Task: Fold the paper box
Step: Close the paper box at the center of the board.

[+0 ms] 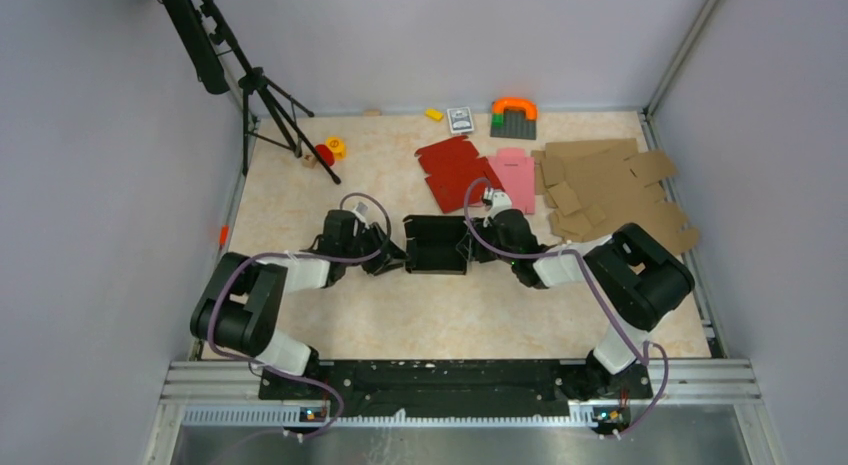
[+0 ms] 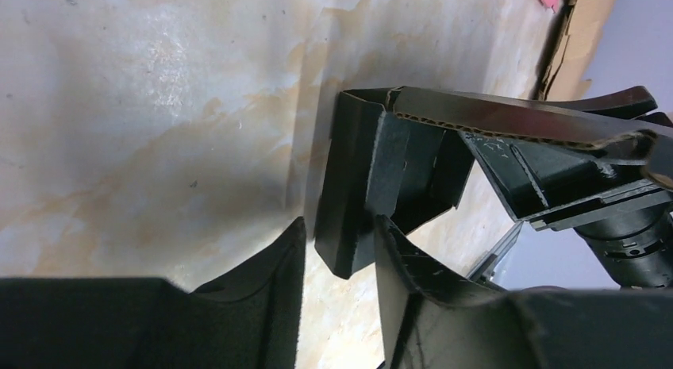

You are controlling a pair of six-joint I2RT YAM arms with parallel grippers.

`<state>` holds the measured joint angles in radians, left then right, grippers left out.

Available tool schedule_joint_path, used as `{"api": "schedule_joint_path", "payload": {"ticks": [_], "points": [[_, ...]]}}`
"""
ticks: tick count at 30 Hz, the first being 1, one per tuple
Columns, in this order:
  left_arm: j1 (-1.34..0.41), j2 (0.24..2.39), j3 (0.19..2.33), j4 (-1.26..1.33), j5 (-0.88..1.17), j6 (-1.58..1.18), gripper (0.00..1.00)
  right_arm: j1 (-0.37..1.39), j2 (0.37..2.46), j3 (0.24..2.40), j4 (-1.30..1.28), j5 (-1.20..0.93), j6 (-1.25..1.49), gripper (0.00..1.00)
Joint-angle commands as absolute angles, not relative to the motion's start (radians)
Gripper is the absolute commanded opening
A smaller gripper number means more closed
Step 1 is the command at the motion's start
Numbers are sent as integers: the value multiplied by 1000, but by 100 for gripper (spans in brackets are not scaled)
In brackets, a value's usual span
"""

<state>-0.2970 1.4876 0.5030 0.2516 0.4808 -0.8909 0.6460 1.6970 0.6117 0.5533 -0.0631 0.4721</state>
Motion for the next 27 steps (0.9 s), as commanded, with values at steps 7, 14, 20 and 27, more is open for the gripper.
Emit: {"api": "schedule_joint_path", "payload": {"ticks": [7,14,20,27], "points": [[-293,1620,553,336,506,-884,19,673,1727,652,545,-68,456,35],[-393,1577,677,23,220,-771,17,689,1722,659,535,-51,445,33],[-547,1650,887,-349,-152,-717,10,705,1720,666,521,-36,437,32],[-654,1855,1084,-584,-379,-698,0,707,1718,666,519,-37,440,31]]}}
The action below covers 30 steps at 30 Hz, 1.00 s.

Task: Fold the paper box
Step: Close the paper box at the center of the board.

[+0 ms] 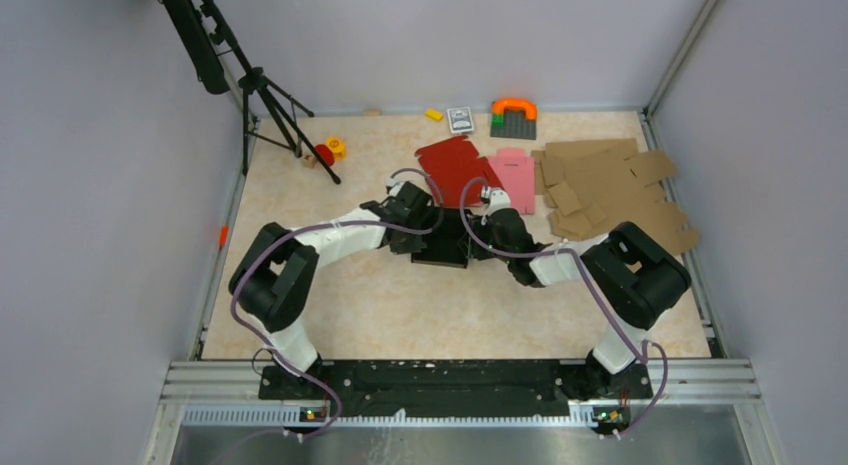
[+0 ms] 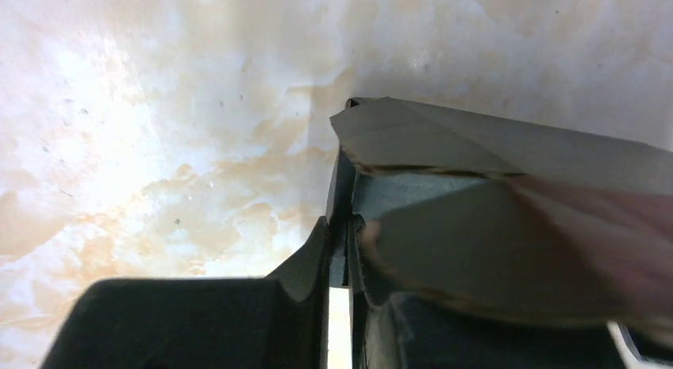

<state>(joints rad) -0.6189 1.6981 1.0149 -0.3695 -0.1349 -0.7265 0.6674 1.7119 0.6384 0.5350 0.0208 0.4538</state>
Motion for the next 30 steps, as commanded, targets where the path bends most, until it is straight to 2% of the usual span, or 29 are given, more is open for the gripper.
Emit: {"api": "schedule_joint_path", "payload": {"ticks": [1,10,25,26,30], "points": [[-670,1887,1112,-622,-409,-697,0,707,1718,667,519,-37,441,31],[-787,2092,1293,-920,-637,-724,0,707,1717,669,511,-31,442,31],[-817,1995,1271,-820,-559,-701,0,715,1709,670,496,-23,446,27],[-817,1978,1265,-810,-550,-700,1,715,1709,670,496,-23,445,27],[-798,1916,1248,-783,-517,-691,15,715,1709,670,498,-26,446,27]]}}
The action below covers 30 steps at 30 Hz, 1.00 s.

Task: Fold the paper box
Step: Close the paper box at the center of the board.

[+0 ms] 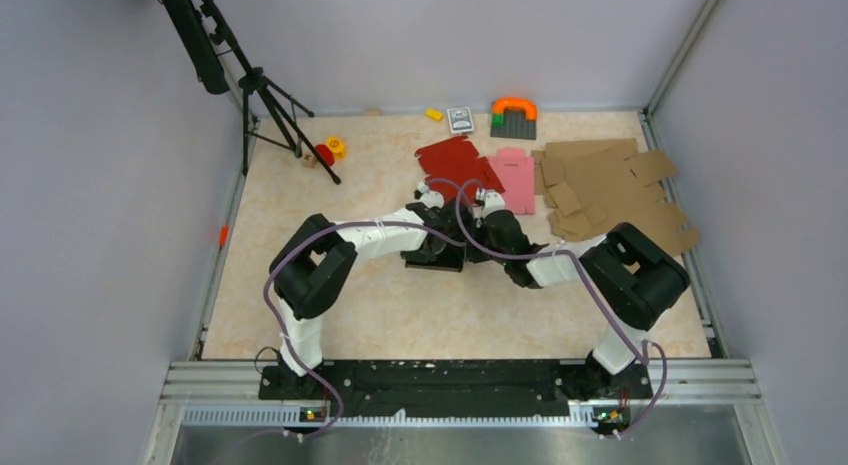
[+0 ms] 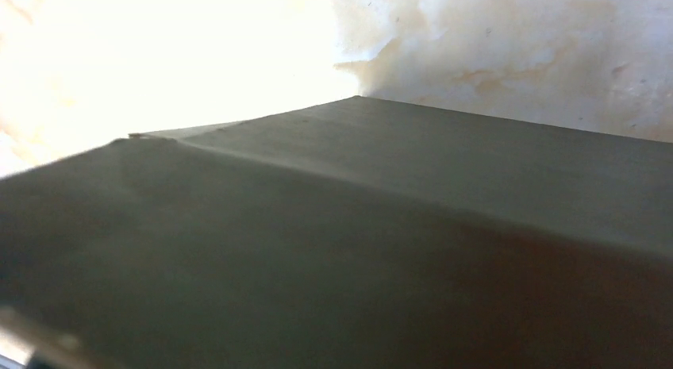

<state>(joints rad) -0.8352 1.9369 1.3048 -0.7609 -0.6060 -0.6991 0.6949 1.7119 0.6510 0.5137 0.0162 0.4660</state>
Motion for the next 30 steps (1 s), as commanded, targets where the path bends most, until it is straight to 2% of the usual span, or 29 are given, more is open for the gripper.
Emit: {"api": "schedule_joint_path", "payload": {"ticks": [1,8,18,30], "points": [[-794,1897,1247,-776,-513,-689,19,715,1708,669,498,-25,445,27],[-758,1740,1149,-646,-435,-689,39,715,1709,670,498,-22,445,26],[-746,1612,1053,-545,-360,-688,38,715,1703,670,493,-16,444,25],[-721,1564,993,-491,-276,-691,40,721,1693,674,478,-3,434,26]]}}
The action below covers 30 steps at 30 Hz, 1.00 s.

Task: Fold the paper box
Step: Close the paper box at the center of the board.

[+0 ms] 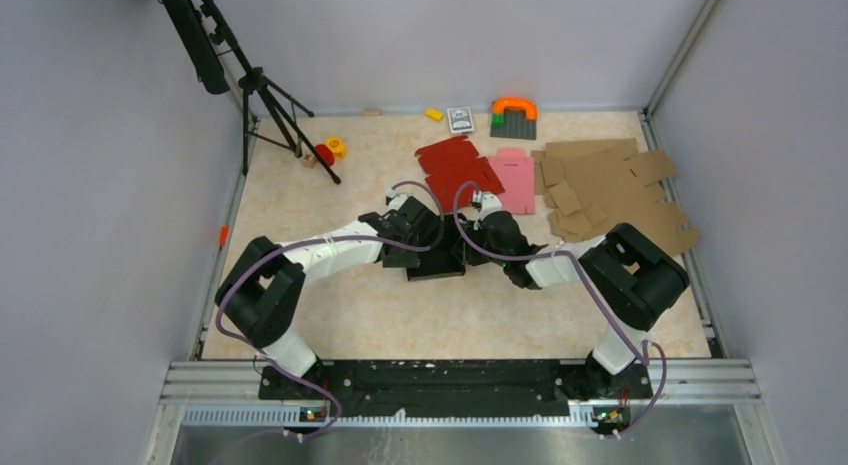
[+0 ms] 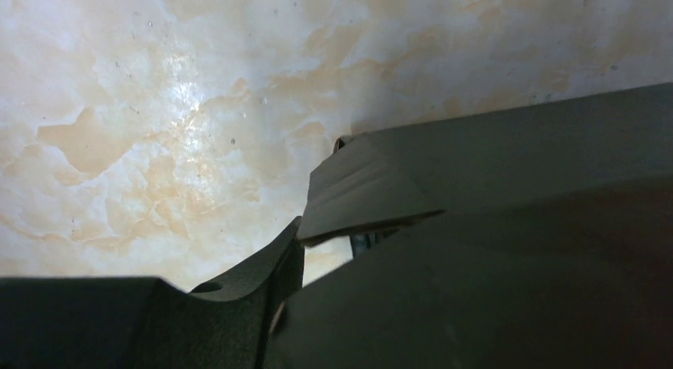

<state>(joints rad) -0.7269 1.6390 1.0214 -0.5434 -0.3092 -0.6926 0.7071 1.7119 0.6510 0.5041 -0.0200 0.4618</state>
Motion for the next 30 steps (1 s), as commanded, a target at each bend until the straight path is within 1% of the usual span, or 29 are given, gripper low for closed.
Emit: {"api": "schedule_joint_path", "payload": {"ticks": [1,5,8,10,14,16,17,20,22,27,30], "points": [[-721,1547,982,-485,-272,-693,42,721,1691,672,478,-3,435,26],[-719,1459,917,-460,-245,-688,49,721,1682,669,481,-3,433,31],[-719,1379,865,-458,-225,-690,51,721,1670,664,482,-3,430,34],[-719,1324,833,-459,-212,-689,53,721,1658,658,483,-3,424,40],[-717,1218,776,-455,-221,-676,56,721,1619,635,496,9,404,56],[-699,1165,738,-433,-233,-650,57,722,1583,617,501,36,390,66],[-678,1146,720,-413,-222,-638,57,721,1560,604,513,41,377,68],[-599,1082,658,-315,-157,-590,57,720,1494,592,505,61,322,69],[-561,1039,620,-210,-106,-534,57,713,1454,592,498,38,270,69],[-543,1020,614,-127,-113,-440,58,630,1388,620,465,-160,213,69],[-541,1045,627,-92,-86,-413,58,600,1392,672,408,-215,185,69]]}}
